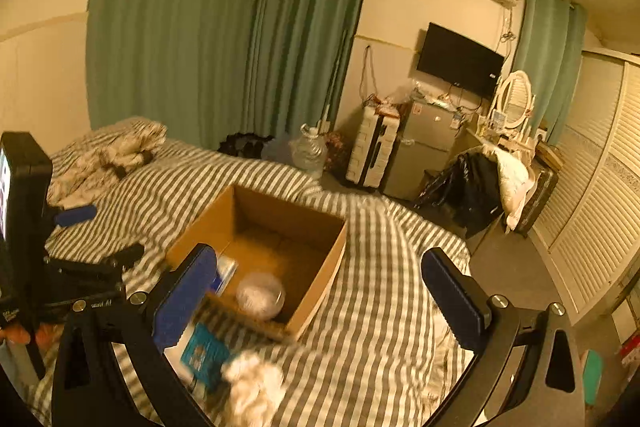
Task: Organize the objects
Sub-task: 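Grasp the white socks with the left tool while the right tool grasps white cloth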
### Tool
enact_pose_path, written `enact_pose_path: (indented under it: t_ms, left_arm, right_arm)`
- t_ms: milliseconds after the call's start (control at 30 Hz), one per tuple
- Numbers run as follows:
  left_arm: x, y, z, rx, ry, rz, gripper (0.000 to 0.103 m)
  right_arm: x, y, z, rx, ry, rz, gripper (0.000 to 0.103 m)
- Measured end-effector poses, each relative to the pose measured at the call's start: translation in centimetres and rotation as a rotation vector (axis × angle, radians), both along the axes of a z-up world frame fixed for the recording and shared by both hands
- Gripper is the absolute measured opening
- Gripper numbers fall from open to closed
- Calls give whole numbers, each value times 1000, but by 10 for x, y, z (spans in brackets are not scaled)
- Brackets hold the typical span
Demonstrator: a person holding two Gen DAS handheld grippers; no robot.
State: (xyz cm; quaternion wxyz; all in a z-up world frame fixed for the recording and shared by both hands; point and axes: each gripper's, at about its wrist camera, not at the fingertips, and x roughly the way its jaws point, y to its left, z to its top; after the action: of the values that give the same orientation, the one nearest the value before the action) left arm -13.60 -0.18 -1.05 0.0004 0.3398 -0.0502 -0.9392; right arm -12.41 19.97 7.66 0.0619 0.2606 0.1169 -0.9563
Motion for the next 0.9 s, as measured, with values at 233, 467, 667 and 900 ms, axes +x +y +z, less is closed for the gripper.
enact_pose_path:
  t_ms: [233,467,667,900]
  left_arm:
    - [22,10,-54,26,-91,35,84]
    - [16,12,-109,28,-208,47,84]
    - [25,25,-123,22,-221,-16,84]
    - [23,49,-140,8,-280,-127,84]
  right_arm:
    - [29,1,-64,5,-93,-4,103]
    - [23,8,-143,-34,-286,-9,101]
    - [17,5,-176,-35,-358,7,89]
    - [12,1,-193,-30,-407,24,45]
